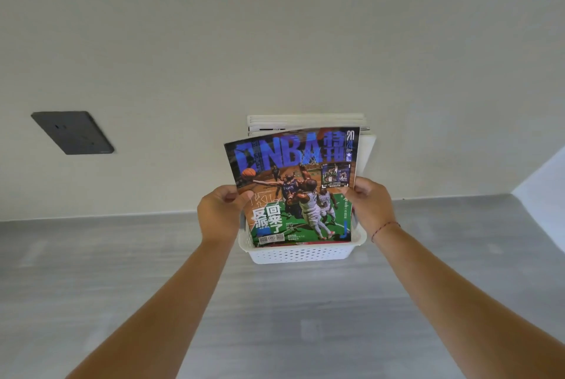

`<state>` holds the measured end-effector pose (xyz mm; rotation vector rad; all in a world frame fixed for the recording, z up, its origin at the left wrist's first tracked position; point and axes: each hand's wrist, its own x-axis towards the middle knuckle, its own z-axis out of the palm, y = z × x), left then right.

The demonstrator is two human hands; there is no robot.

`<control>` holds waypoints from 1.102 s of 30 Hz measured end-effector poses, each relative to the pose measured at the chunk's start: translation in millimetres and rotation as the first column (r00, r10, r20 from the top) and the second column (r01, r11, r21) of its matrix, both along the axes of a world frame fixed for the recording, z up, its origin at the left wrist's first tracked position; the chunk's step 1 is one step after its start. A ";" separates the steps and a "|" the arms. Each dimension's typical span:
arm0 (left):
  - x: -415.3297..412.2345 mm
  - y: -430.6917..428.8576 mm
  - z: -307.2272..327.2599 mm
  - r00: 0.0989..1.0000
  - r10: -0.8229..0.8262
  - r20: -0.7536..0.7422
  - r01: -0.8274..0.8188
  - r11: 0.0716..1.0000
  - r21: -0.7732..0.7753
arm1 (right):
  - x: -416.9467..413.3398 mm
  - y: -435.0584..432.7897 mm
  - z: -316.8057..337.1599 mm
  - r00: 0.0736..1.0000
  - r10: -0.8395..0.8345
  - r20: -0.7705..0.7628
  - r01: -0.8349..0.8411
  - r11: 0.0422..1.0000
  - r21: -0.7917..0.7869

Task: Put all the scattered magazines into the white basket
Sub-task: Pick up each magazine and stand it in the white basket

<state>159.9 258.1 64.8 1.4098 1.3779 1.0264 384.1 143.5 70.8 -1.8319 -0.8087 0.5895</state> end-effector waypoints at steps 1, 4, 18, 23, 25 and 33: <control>0.0 -1.2 -4.6 1.000 0.006 -0.021 -0.006 1.000 0.002 | 0.6 -0.8 -2.8 1.000 -0.009 0.005 0.009 1.000 -0.010; -0.5 1.0 -11.6 0.999 0.013 -0.046 -0.013 1.000 -0.002 | 3.1 1.3 -8.3 0.997 -0.064 0.042 0.065 0.997 -0.031; 4.4 -3.7 -9.8 0.997 -0.048 -0.061 0.053 0.995 0.082 | 14.4 -4.2 -25.4 0.980 -0.187 0.066 0.191 0.980 -0.052; 7.7 -10.1 -19.7 0.989 -0.109 -0.101 0.117 0.990 0.083 | 14.1 -6.6 -28.6 0.982 -0.184 0.052 0.189 0.975 -0.114; 12.1 -19.1 -23.2 0.975 -0.154 -0.163 0.177 0.974 0.144 | 7.7 -2.1 -26.0 0.996 -0.086 0.001 0.086 0.992 -0.089; 37.3 -27.1 -28.6 0.961 -0.014 -0.276 0.044 0.994 0.104 | -5.2 18.2 -15.6 0.999 0.015 0.031 -0.014 1.000 -0.017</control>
